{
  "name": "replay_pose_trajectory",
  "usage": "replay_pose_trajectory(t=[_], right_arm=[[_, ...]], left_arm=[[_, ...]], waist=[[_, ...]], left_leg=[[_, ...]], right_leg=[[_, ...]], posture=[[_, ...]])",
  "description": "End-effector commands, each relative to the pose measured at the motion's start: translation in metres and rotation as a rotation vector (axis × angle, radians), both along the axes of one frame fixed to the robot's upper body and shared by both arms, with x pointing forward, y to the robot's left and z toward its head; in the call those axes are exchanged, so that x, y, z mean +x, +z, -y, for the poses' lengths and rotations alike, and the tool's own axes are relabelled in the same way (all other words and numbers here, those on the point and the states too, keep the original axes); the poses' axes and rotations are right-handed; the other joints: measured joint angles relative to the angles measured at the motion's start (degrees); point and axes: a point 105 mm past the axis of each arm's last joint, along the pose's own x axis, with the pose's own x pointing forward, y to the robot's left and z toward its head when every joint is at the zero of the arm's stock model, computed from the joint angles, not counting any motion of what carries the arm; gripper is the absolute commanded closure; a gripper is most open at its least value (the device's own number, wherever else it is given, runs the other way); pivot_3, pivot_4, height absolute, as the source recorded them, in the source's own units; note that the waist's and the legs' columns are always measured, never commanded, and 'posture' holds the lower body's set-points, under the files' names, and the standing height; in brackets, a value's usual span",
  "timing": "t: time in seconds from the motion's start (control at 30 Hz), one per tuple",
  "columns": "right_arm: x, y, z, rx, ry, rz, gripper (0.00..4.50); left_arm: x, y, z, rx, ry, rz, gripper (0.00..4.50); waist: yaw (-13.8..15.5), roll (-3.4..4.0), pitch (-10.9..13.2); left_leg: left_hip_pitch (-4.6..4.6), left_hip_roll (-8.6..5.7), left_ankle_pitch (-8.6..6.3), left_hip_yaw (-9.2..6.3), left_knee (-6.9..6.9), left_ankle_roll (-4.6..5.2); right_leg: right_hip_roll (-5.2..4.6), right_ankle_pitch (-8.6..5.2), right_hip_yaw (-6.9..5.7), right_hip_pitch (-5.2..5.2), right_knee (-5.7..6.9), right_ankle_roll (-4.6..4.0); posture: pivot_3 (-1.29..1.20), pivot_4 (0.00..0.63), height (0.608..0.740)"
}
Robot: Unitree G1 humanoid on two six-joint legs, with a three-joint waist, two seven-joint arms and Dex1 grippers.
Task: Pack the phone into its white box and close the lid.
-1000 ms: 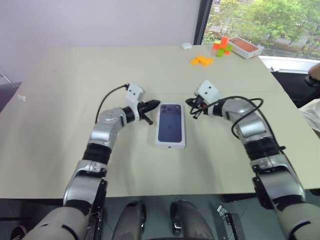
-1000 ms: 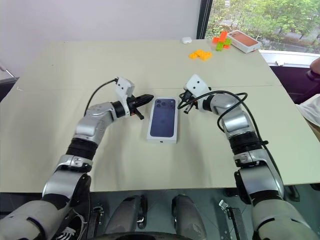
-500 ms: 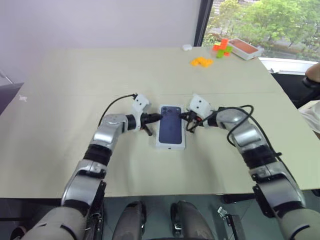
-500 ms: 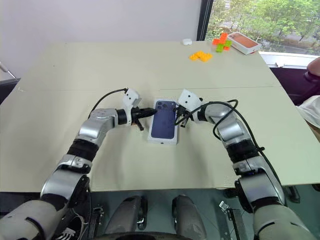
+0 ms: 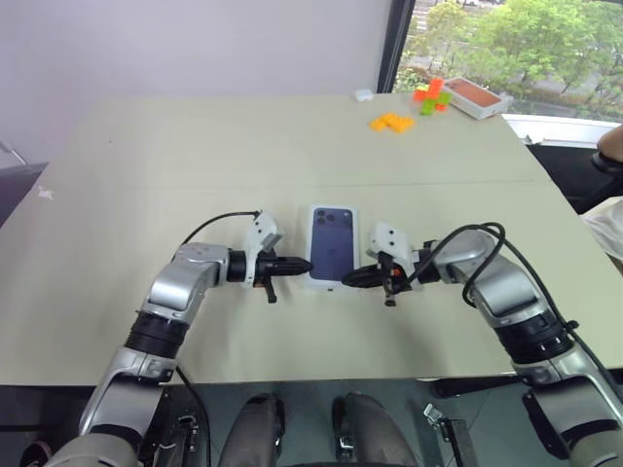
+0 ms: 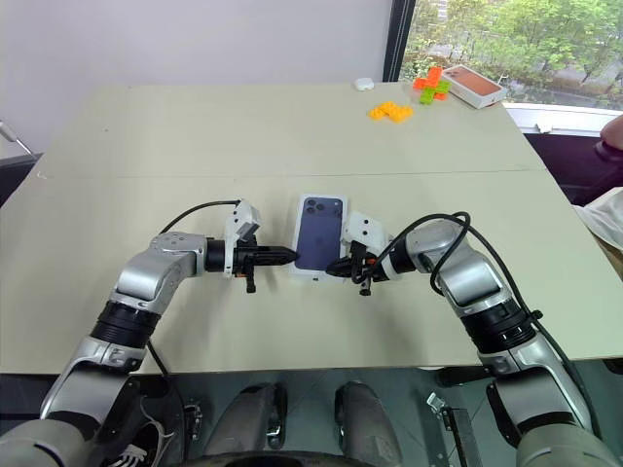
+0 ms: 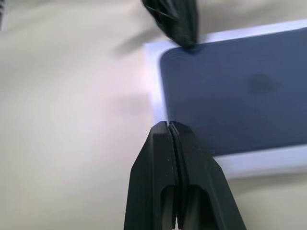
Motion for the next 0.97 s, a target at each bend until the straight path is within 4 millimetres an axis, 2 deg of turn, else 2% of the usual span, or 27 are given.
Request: replay_pose_trajectory(t=[0.03,0.07,0.13,0.2,0.23,0.3,0.43,0.47,0.5,0.7,0.83,0.97], right_arm=[[0.014,0.011,0.0,0.046,-0.069,0.027,4.46],[0.022,0.018,0.001,0.087,-0.114,0.028,4.46],[0.038,0.04,0.003,0.214,-0.202,0.051,4.5],[0.047,0.057,0.006,0.31,-0.256,0.061,3.98],[0.048,0.061,0.007,0.321,-0.254,0.081,3.71],[0.049,0.066,0.011,0.341,-0.263,0.097,2.78],[0.049,0.066,0.026,0.323,-0.277,0.136,0.8],[0.049,0.066,0.032,0.313,-0.288,0.148,0.3],[0.05,0.065,0.035,0.306,-0.294,0.156,0.03],[0.042,0.064,0.07,0.222,-0.3,0.204,0.03],[0.035,0.059,0.089,0.209,-0.323,0.201,0.03],[0.033,0.046,0.106,0.191,-0.374,0.2,0.03]], left_arm=[[0.001,0.01,-0.001,-0.074,0.037,-0.044,4.5],[0.001,0.016,-0.004,-0.101,0.052,-0.052,4.5],[0.005,0.032,-0.016,-0.139,0.098,-0.014,3.97],[0.011,0.046,-0.031,-0.171,0.156,0.046,3.26],[0.014,0.052,-0.038,-0.175,0.189,0.084,2.74],[0.019,0.062,-0.057,-0.169,0.259,0.168,1.8],[0.017,0.068,-0.092,-0.137,0.31,0.229,0.0],[0.015,0.067,-0.101,-0.121,0.326,0.23,0.0],[0.014,0.067,-0.106,-0.11,0.335,0.23,0.0],[-0.006,0.06,-0.162,-0.028,0.453,0.268,0.0],[-0.022,0.057,-0.181,-0.005,0.505,0.286,0.0],[-0.033,0.055,-0.2,0.021,0.548,0.314,0.0]], waist=[[0.0,0.0,0.0],[-0.1,-0.01,0.0],[-0.3,-0.02,0.1],[-0.2,0.0,0.1],[-0.1,0.0,0.1],[0.0,-0.01,0.1],[-0.1,0.0,0.1],[-0.1,0.01,0.1],[-0.1,0.01,0.1],[-0.1,0.03,0.1],[-0.1,0.04,0.1],[-0.1,0.04,0.1]], left_leg=[[0.0,0.0,0.0,0.0,0.0,0.0],[-0.01,0.0,0.0,0.0,0.0,0.0],[-0.06,0.0,0.0,0.01,0.01,0.0],[-0.17,0.01,0.01,0.01,0.0,-0.01],[-0.17,0.02,0.01,0.0,-0.01,-0.01],[-0.17,0.03,0.01,-0.01,-0.09,-0.02],[-0.23,0.01,0.0,0.03,-0.24,-0.01],[-0.26,0.01,0.0,0.04,-0.25,0.0],[-0.28,0.01,-0.01,0.05,-0.26,0.0],[-0.3,0.01,-0.02,0.06,-0.27,0.01],[-0.29,0.02,-0.03,0.06,-0.32,0.0],[-0.3,0.01,-0.04,0.06,-0.41,-0.01]], right_leg=[[0.0,0.0,0.0,0.0,-0.01,0.0],[-0.01,-0.02,0.0,-0.01,-0.01,-0.03],[0.0,0.01,0.01,-0.11,0.01,-0.04],[0.01,0.08,0.01,-0.24,0.05,0.01],[0.03,0.08,0.0,-0.25,0.05,0.02],[0.03,0.09,-0.02,-0.27,0.04,0.03],[0.0,0.08,-0.02,-0.3,-0.1,0.05],[-0.01,0.08,-0.02,-0.32,-0.15,0.06],[-0.02,0.08,-0.02,-0.32,-0.18,0.06],[-0.11,-0.03,-0.01,-0.33,-0.23,-0.14],[-0.18,-0.1,-0.01,-0.35,-0.25,-0.28],[-0.24,-0.11,0.0,-0.36,-0.36,-0.3]], posture=[[0.0,0.15,0.74],[0.0,0.15,0.74],[0.0,0.15,0.74],[0.0,0.15,0.74],[0.0,0.15,0.74],[0.0,0.15,0.74],[0.0,0.15,0.74],[0.0,0.15,0.74],[0.0,0.15,0.74],[0.0,0.15,0.74],[0.0,0.15,0.74],[0.0,0.15,0.74]])
